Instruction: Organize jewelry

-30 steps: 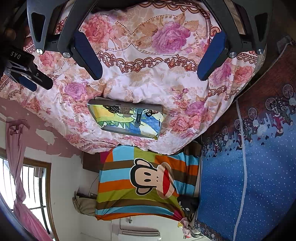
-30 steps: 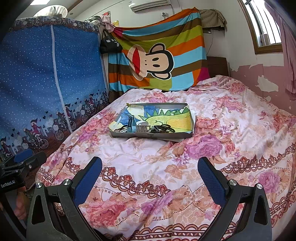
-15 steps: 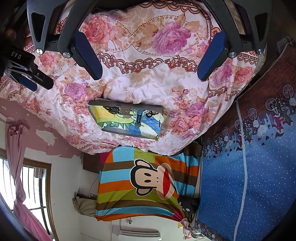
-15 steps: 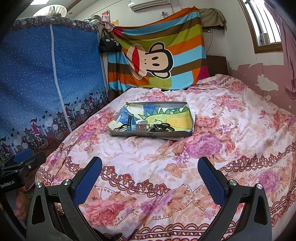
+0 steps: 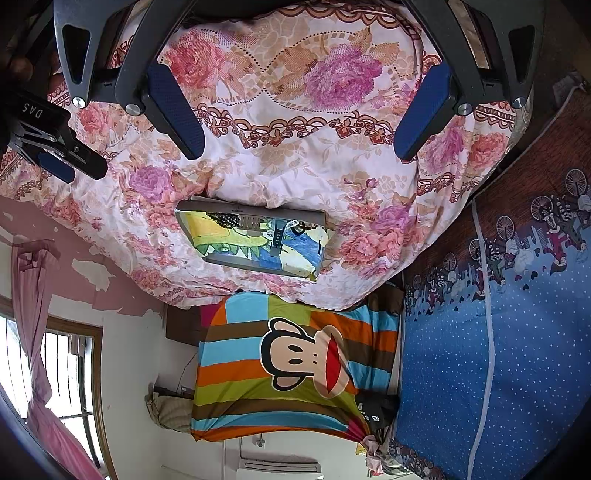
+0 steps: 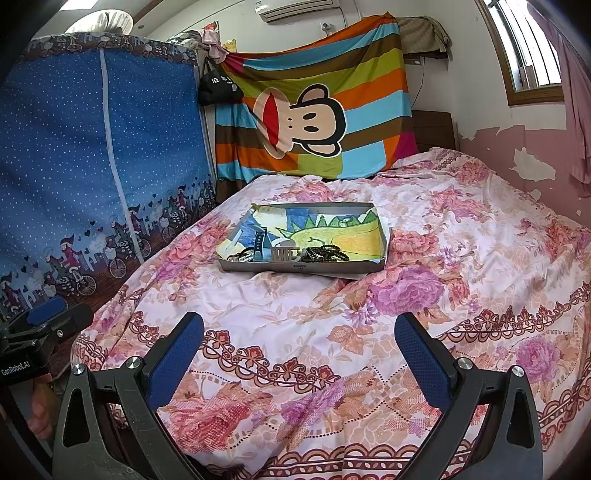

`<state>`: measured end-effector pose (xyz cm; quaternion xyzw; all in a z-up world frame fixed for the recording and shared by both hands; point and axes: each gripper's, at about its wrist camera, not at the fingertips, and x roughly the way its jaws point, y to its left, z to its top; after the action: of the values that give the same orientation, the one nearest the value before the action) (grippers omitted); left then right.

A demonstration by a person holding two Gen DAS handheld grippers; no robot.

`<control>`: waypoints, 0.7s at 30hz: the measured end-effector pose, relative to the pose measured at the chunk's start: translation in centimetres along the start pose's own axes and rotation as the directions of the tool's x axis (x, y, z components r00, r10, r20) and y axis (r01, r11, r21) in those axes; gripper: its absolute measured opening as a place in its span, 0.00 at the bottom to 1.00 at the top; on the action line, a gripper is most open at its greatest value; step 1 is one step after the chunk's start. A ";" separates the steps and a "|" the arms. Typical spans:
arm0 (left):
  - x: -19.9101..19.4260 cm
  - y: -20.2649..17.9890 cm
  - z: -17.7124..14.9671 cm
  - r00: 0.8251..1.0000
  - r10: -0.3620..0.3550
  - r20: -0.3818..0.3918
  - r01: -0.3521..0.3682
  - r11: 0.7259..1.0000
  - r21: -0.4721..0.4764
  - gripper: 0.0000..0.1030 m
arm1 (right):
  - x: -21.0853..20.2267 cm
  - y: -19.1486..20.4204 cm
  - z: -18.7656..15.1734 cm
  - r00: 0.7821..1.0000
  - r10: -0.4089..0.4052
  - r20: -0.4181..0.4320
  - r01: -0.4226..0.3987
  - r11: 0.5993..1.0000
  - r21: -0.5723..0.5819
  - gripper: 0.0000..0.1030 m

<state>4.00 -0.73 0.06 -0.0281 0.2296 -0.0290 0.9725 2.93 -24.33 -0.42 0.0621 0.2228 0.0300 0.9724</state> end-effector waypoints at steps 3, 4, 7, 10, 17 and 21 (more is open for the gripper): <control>0.0 0.0 0.1 1.000 0.000 -0.001 0.000 1.000 -0.002 1.00 | 0.0 0.0 0.1 1.000 0.000 -0.001 0.000 1.000 0.000 0.99; 0.0 0.0 0.1 1.000 -0.001 -0.001 0.001 1.000 -0.002 1.00 | 0.0 0.0 0.0 1.000 0.000 -0.002 0.000 1.000 0.000 0.99; 0.0 0.0 0.0 1.000 0.000 -0.001 0.000 1.000 -0.002 1.00 | 0.1 0.0 0.0 1.000 0.000 -0.003 0.000 1.000 0.001 0.99; 0.0 0.0 0.0 1.000 0.000 -0.002 0.000 1.000 -0.002 1.00 | 0.1 0.0 0.0 1.000 0.000 -0.004 0.000 1.000 0.000 0.99; 0.0 -0.1 0.2 1.000 0.000 -0.002 0.000 1.000 -0.002 1.00 | 0.1 0.0 -0.1 1.000 0.000 -0.004 0.000 1.000 0.001 0.99; 0.0 -0.1 0.2 1.000 0.000 -0.003 0.000 1.000 -0.002 1.00 | 0.1 0.0 -0.2 1.000 0.000 -0.005 0.000 1.000 0.002 0.99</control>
<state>4.11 -0.80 0.25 -0.0289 0.2311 -0.0288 0.9721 2.96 -24.27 -0.61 0.0629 0.2254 0.0302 0.9718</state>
